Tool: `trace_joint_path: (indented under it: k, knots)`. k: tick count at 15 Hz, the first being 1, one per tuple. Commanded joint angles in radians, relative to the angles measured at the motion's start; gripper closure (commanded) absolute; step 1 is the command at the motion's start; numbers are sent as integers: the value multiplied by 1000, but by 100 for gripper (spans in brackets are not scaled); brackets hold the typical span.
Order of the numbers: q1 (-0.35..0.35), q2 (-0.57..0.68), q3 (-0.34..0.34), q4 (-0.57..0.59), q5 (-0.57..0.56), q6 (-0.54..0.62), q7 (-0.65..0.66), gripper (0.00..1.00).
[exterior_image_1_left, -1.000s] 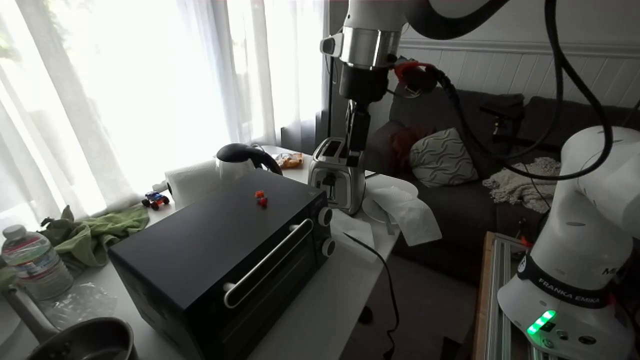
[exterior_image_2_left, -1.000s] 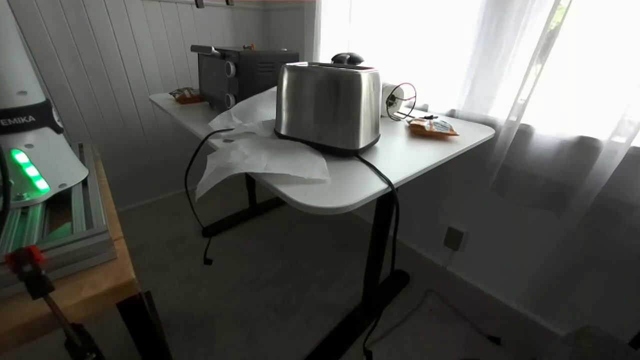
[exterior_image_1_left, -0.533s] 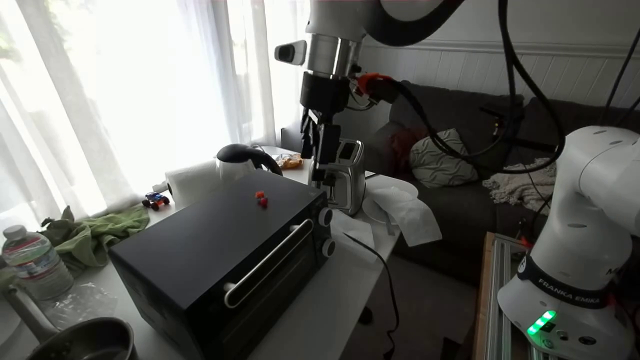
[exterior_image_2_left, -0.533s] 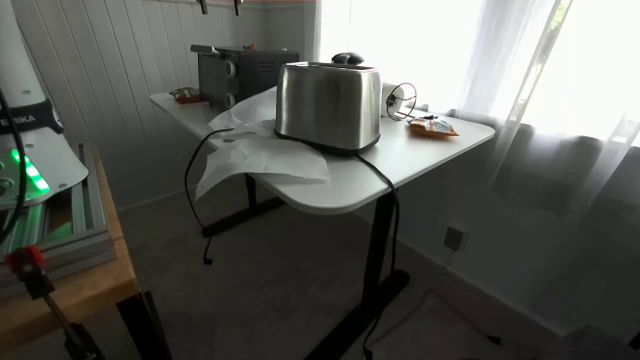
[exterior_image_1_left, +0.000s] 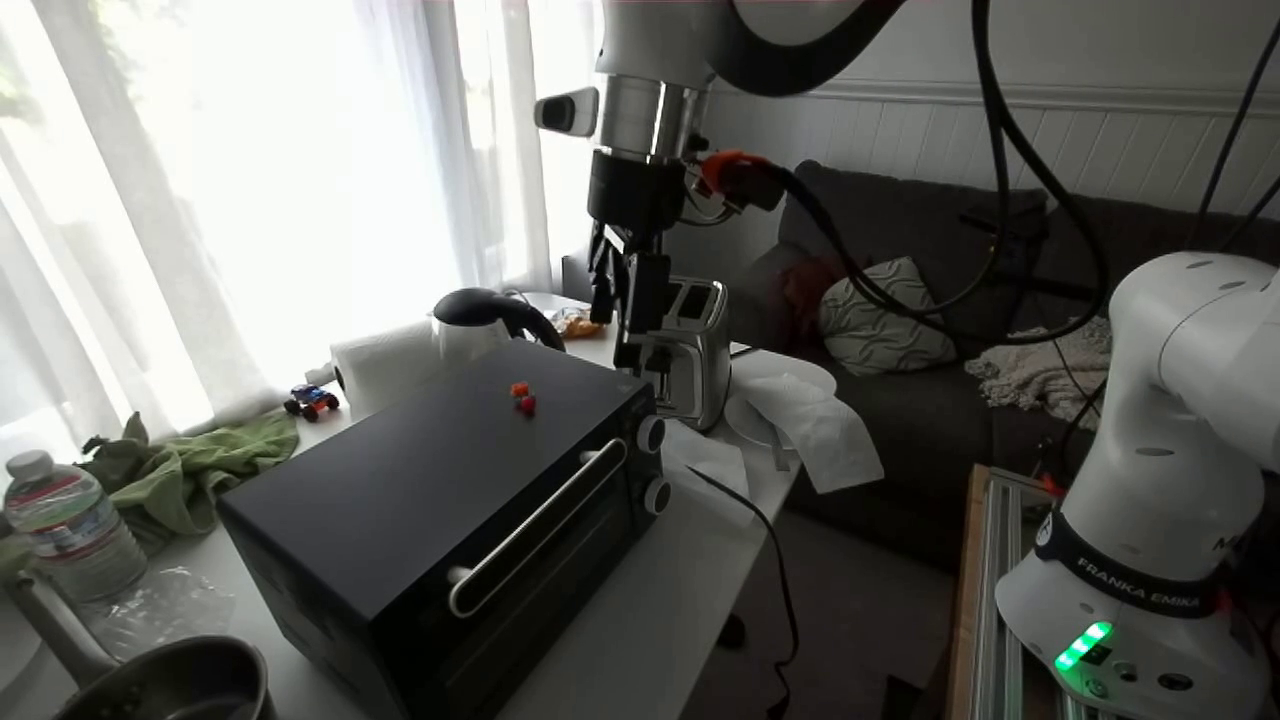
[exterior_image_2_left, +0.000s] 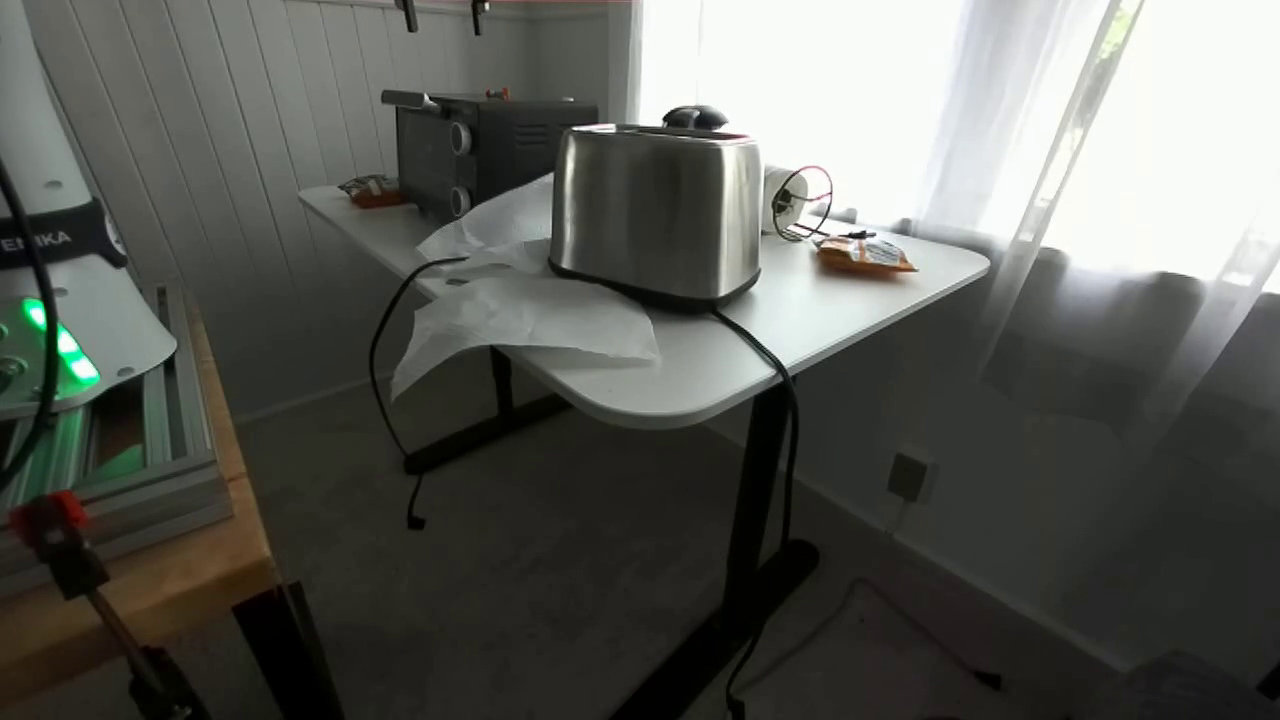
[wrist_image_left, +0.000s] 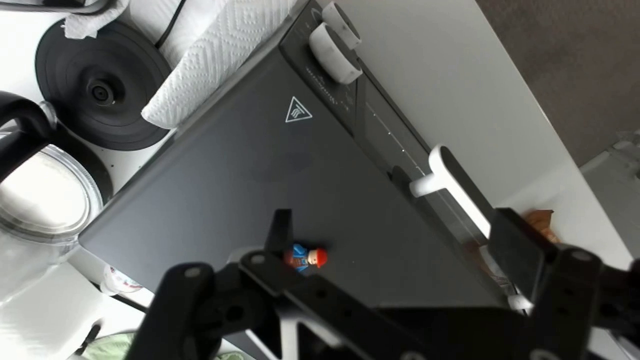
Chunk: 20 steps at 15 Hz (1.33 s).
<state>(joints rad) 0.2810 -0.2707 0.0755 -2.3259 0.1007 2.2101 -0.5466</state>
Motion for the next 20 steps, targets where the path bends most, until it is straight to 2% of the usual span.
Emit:
trace_joint_path:
  k: [1, 8, 12, 15, 16, 20]
  knots:
    - [-10, 0, 10, 2, 3, -3, -2, 0]
    - [34, 27, 8, 10, 73, -35, -271, 0]
    - [49, 79, 3, 46, 173, -135, -435, 0]
    - [31, 122, 17, 73, 191, -223, -504, 0]
    - [20, 136, 27, 81, 164, -233, -493, 0]
    - [6, 183, 52, 98, 124, -188, -514, 0]
